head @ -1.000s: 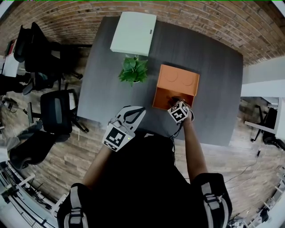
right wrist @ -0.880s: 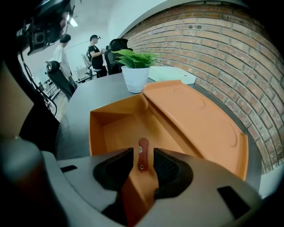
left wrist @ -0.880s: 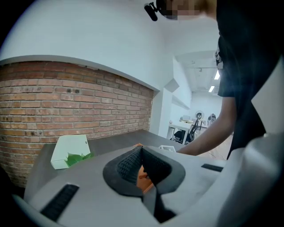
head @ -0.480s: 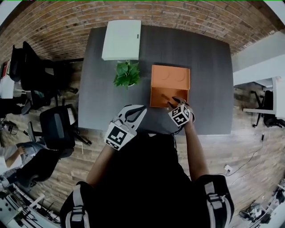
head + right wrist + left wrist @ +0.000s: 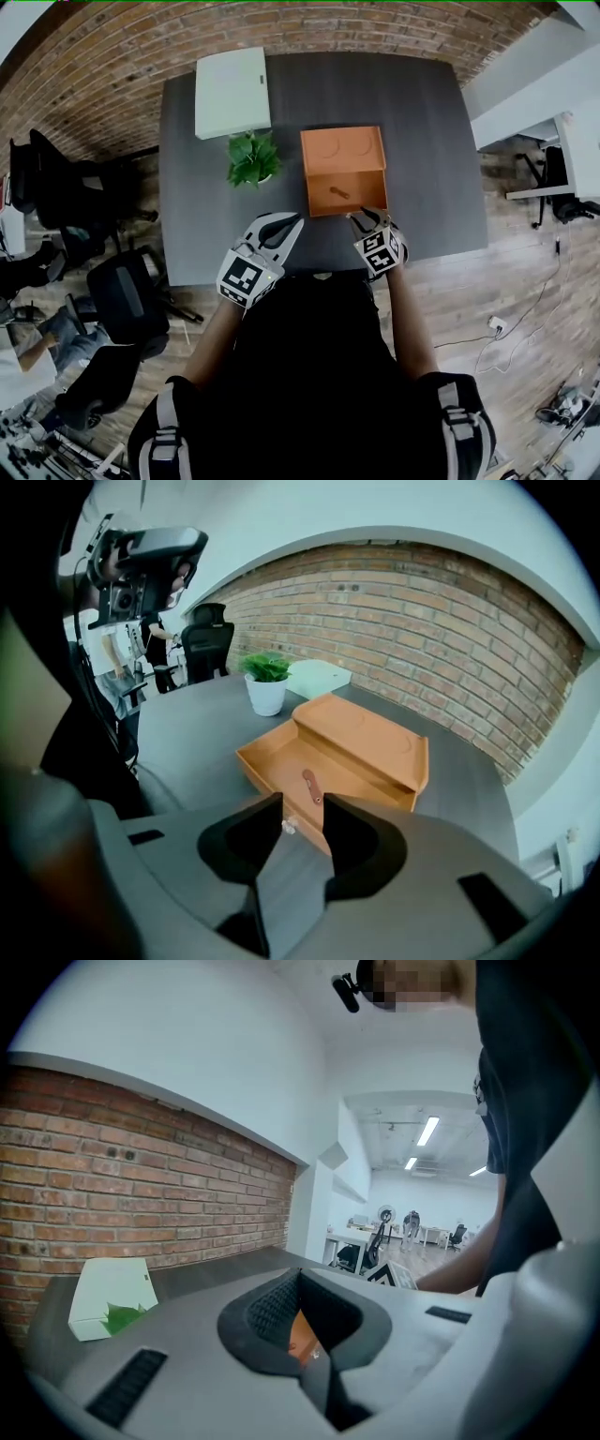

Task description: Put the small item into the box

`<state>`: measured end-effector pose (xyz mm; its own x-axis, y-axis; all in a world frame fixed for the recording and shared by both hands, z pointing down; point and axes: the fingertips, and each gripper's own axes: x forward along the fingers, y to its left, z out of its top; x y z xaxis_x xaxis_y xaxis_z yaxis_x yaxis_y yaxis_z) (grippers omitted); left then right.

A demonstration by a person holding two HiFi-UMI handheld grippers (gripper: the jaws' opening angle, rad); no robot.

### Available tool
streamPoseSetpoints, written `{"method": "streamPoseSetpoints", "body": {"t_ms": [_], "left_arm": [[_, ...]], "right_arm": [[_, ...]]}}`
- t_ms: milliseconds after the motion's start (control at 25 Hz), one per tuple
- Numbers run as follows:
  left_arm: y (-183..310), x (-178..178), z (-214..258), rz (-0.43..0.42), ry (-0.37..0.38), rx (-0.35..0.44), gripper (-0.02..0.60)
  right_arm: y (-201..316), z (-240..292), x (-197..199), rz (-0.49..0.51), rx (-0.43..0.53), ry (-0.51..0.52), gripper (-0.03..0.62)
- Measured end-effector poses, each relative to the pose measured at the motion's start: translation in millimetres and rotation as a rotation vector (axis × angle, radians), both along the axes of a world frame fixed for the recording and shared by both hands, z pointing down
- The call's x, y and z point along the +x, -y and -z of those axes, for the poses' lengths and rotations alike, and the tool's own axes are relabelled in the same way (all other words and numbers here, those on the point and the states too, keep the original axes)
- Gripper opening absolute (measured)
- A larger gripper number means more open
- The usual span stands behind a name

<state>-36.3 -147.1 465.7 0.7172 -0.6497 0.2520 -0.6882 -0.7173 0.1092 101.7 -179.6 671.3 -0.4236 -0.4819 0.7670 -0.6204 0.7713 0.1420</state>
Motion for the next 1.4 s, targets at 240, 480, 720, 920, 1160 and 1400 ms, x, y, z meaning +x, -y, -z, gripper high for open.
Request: {"method": "streamPoseSetpoints", "body": {"t_ms": [240, 480, 720, 920, 1160, 1400], "left_arm": [[-8, 9, -2, -0.065, -0.006, 0.003, 0.023], [-15, 13, -2, -0.099, -0.020, 0.007, 0.023], [-20, 20, -5, -0.118, -0.035, -0.006, 0.022], [-27, 25, -7, -0.125, -0.046, -0.007, 0.023], [-34, 29, -8, -0.134, -0.040, -0.005, 0.022], [-36, 29, -9, -0.133, -0.037, -0.007, 0.023]], "right_arm": [[-20, 40, -2, -0.096, 0.066, 0.168, 0.056], [-41, 82, -7, -0.060, 0.088, 0.242, 0.025], [-62, 130, -8, -0.017, 0.129, 0.255, 0.025], [-73, 171, -8, -0.010, 0.190, 0.282, 0.025], [-66, 197, -7, -0.058, 0.279, 0.337, 0.025], [-64, 202, -18, 0.006, 0.315, 0.317, 0.025]]}}
